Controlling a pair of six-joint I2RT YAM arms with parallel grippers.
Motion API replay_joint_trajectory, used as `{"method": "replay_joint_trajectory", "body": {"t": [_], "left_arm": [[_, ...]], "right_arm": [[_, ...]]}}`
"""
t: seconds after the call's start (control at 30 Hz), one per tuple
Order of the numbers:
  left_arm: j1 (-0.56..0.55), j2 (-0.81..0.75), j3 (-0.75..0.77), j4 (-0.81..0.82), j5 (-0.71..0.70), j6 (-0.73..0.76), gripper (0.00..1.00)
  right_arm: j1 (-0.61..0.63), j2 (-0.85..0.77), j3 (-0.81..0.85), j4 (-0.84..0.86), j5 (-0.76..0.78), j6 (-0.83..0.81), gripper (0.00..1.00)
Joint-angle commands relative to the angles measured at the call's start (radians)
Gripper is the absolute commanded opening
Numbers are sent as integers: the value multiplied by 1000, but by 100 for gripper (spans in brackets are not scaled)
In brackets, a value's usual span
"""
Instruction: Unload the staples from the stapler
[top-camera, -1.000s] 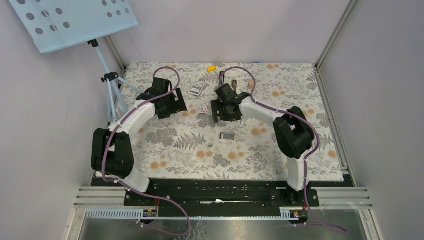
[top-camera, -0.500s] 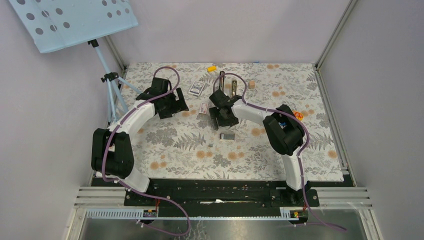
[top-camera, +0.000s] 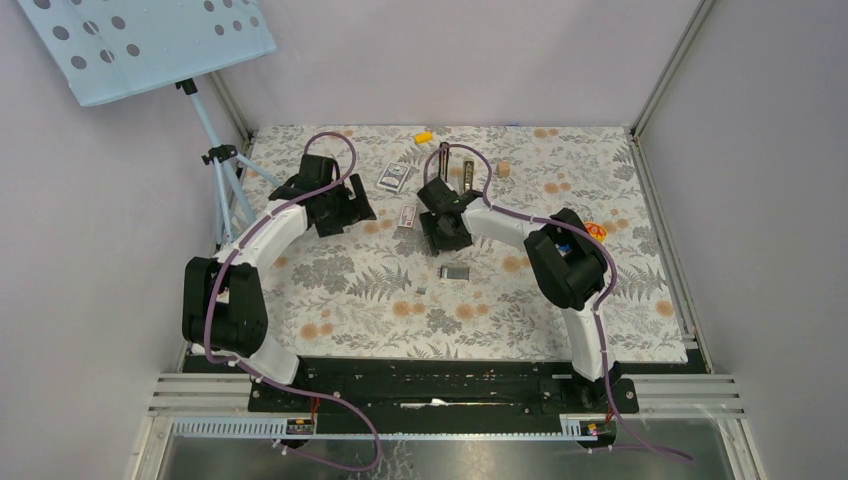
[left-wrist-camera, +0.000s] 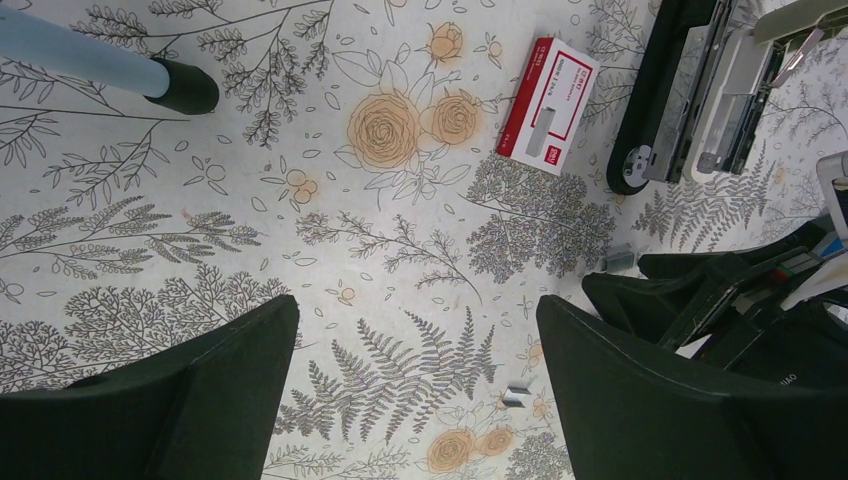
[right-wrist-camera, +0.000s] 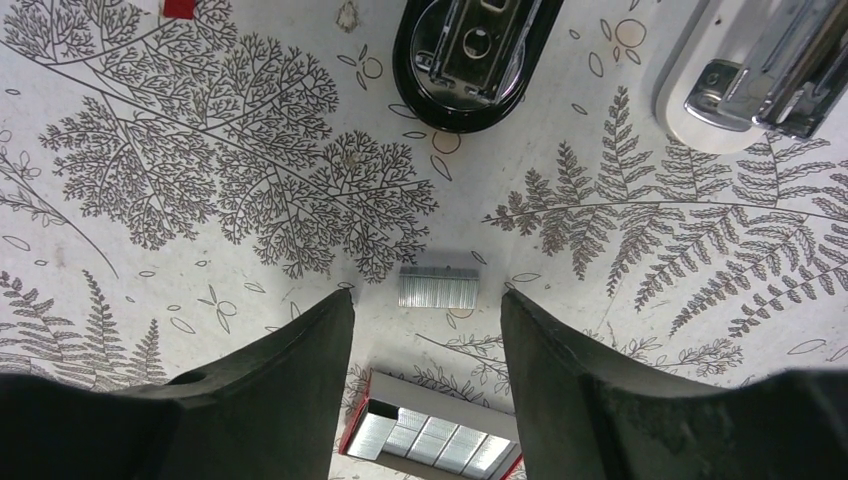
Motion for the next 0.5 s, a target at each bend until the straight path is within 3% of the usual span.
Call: {"method": "replay_joint_trajectory", "body": {"t": [0.0,0.47], "left_arm": [[10,-7,-7,47,28,-5,93],[15,-28,-16,53,33,-11,93]], "right_arm": [[2,32,26,15,36,-11,61],[2,17,-2,22,53,7,44]]}}
